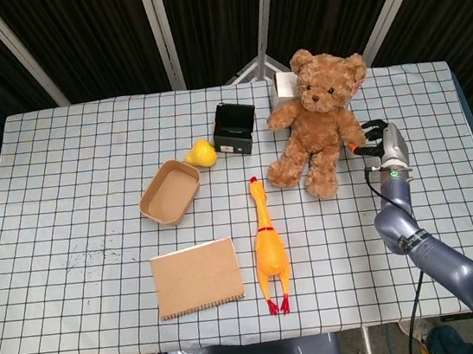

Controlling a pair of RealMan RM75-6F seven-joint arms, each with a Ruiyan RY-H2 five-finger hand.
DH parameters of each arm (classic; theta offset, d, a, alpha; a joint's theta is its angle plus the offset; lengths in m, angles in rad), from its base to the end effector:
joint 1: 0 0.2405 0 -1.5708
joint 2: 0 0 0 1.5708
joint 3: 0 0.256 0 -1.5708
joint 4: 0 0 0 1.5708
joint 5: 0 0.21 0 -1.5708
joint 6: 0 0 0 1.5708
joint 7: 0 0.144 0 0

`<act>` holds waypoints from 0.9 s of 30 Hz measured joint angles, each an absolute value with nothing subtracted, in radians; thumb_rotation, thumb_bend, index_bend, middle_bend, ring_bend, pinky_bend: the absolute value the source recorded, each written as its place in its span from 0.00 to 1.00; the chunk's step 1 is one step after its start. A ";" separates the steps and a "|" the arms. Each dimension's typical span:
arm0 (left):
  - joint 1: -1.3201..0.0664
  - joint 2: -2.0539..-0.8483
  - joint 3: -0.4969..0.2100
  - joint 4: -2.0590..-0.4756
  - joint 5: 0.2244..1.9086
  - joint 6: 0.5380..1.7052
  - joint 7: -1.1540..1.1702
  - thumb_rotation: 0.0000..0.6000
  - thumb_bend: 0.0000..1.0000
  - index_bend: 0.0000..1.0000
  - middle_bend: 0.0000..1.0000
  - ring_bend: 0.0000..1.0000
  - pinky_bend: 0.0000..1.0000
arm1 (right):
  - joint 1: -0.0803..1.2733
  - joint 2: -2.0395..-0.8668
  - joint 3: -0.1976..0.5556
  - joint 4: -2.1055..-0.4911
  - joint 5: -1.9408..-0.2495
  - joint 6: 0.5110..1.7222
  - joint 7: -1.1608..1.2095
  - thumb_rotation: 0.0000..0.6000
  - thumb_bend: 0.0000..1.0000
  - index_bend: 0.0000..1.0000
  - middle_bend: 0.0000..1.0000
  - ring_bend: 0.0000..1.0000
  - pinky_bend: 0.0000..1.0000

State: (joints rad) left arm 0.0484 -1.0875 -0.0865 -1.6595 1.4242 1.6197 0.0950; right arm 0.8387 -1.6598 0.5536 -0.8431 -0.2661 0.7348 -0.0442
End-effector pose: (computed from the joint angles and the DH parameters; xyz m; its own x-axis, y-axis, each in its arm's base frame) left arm -0.3254 0.1438 0.1917 0.4776 -0.0975 0.8732 0.8698 0.1924 -0.4543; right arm -0.2647 -0.4642 0.0582 -0.3378 0.0833 0.9375 -0.8040 0.4924 -0.3334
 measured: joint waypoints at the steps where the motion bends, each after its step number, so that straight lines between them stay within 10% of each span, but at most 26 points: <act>1: 0.048 -1.088 -0.086 -1.659 1.424 1.620 0.095 1.00 0.27 0.22 0.00 0.00 0.14 | 0.839 -1.664 0.557 -0.837 -0.271 0.738 -0.041 1.00 0.24 0.52 0.55 0.39 0.00; 27: 0.044 -1.095 -0.085 -1.663 1.420 1.617 0.119 1.00 0.27 0.22 0.00 0.00 0.14 | 0.845 -1.735 0.573 -0.627 -0.517 0.694 0.086 1.00 0.24 0.66 0.60 0.42 0.00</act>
State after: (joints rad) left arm 0.0444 -1.0954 -0.0851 -1.6630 1.4203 1.6169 0.1191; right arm 0.8451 -1.7355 0.5731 -0.6275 -0.5174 0.6938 0.0859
